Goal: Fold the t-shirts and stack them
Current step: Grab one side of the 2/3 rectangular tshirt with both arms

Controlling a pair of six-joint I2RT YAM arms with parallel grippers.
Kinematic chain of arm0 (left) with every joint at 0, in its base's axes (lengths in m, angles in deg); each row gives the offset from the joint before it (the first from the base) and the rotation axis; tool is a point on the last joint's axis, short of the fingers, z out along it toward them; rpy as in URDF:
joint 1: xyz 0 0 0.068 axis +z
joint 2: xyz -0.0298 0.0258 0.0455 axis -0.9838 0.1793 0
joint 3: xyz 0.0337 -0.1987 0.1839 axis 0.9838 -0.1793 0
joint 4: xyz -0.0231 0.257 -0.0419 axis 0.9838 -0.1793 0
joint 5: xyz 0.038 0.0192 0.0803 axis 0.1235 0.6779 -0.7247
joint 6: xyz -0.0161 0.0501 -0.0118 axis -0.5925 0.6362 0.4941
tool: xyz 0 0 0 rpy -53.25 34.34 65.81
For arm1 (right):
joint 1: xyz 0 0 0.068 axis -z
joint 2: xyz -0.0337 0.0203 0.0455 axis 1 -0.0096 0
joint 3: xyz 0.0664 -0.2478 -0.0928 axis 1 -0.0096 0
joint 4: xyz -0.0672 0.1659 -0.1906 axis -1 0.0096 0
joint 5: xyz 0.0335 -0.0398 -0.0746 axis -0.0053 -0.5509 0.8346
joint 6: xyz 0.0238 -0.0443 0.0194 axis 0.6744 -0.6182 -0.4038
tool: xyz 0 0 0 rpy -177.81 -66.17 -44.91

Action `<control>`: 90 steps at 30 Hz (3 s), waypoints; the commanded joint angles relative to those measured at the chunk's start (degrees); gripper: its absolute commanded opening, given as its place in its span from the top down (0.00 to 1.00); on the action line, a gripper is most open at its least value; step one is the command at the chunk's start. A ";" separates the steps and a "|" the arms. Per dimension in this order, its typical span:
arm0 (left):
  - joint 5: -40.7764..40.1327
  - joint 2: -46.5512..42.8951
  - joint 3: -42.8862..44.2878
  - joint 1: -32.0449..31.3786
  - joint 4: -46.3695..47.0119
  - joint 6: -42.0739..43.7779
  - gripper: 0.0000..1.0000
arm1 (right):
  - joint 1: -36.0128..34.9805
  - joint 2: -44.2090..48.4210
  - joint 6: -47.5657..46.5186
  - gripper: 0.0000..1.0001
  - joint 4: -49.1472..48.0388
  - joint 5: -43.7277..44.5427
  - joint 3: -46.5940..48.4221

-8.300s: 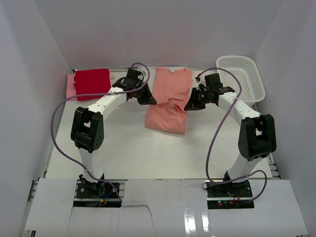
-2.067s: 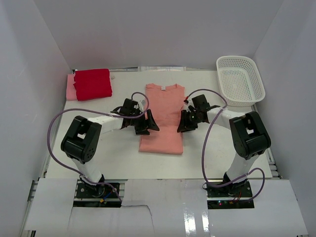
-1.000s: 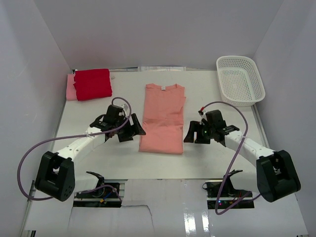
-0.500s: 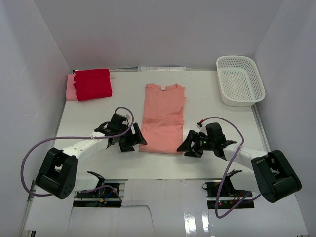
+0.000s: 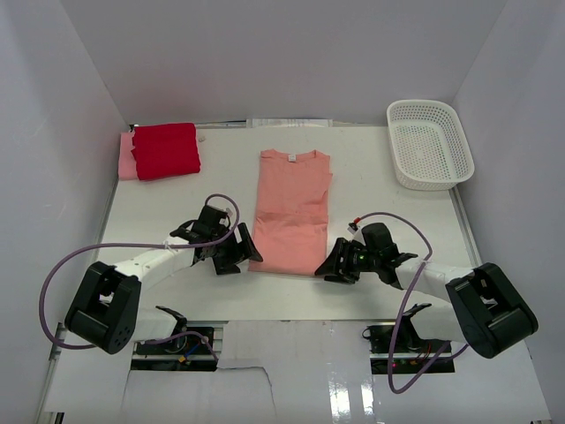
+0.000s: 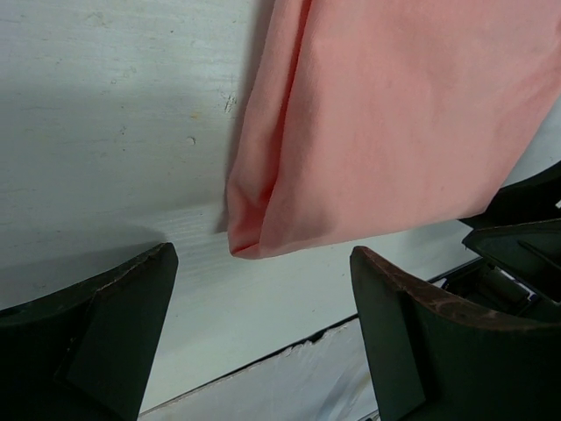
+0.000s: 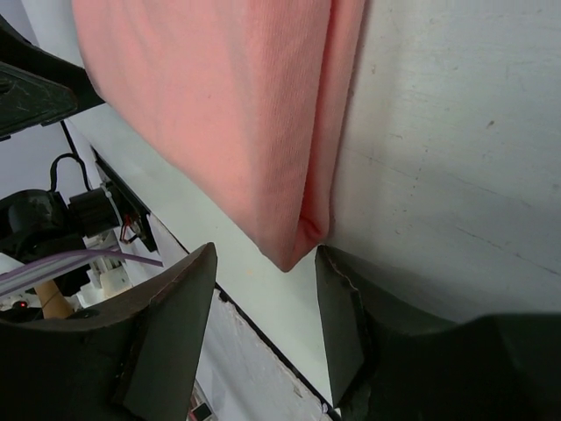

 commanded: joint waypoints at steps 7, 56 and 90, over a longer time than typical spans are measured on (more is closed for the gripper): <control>-0.16 -0.78 -1.63 -0.22 1.06 -0.78 0.09 | -0.45 -0.59 -1.71 0.57 2.14 7.59 1.68; 3.00 8.97 -2.51 -0.30 8.62 -2.45 1.00 | -2.21 -1.82 -4.70 0.92 4.77 6.80 5.46; 6.70 -2.01 8.03 -2.85 -6.14 -3.15 1.00 | -4.75 5.21 -11.03 0.92 26.57 1.18 17.41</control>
